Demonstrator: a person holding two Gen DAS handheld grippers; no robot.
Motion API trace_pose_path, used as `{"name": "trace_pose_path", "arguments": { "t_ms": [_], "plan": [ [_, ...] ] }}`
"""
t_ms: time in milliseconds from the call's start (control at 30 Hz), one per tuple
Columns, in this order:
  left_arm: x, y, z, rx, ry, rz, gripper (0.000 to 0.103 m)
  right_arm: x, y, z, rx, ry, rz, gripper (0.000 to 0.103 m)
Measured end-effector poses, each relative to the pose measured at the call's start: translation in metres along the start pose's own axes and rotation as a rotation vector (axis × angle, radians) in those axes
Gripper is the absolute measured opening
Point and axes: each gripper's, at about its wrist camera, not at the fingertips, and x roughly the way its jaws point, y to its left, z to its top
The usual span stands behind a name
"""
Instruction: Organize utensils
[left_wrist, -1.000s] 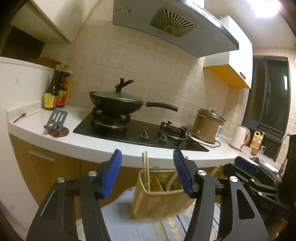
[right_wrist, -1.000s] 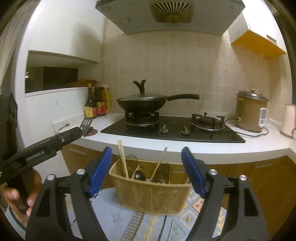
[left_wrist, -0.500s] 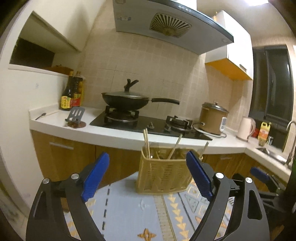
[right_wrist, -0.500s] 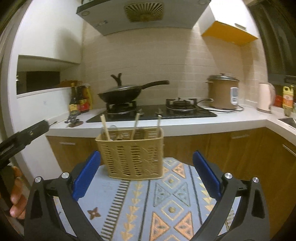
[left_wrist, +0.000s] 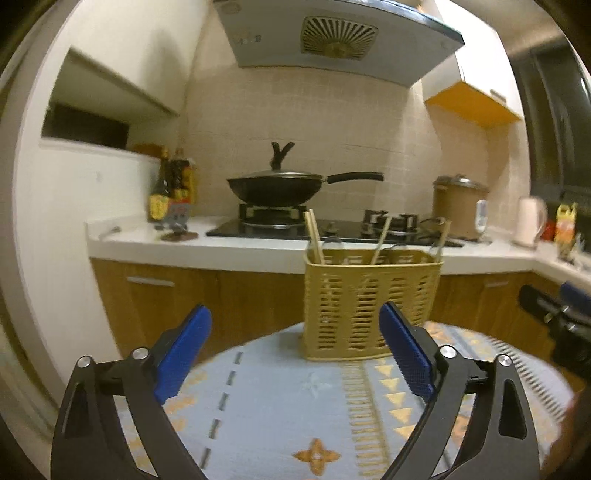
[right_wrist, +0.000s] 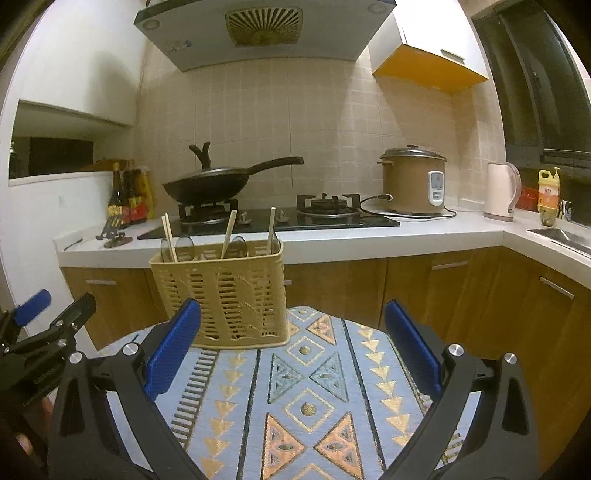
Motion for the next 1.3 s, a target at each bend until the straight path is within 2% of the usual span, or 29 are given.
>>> {"name": "trace_pose_path", "arguments": {
  "t_ms": [167, 367, 667, 1033, 1300],
  "plan": [
    [0.001, 0.010, -0.003, -0.046, 0.026, 0.018, 0.095, -0.002, -0.004, 0.000, 0.020, 0.007, 0.007, 0.095],
    [0.008, 0.023, -0.006, -0.106, 0.067, -0.002, 0.095, 0.006, -0.011, -0.004, 0.057, 0.051, 0.022, 0.095],
    [0.009, 0.011, -0.010, -0.058, 0.074, -0.006, 0.095, 0.002, -0.006, -0.005, 0.023, 0.039, 0.018, 0.095],
    [0.015, 0.021, -0.010, -0.110, 0.111, -0.027, 0.095, 0.003, -0.005, -0.006, 0.028, 0.047, 0.037, 0.095],
    [0.013, 0.013, -0.011, -0.077, 0.097, -0.018, 0.095, 0.001, 0.001, -0.007, -0.001, 0.033, 0.026, 0.095]
  ]
}}
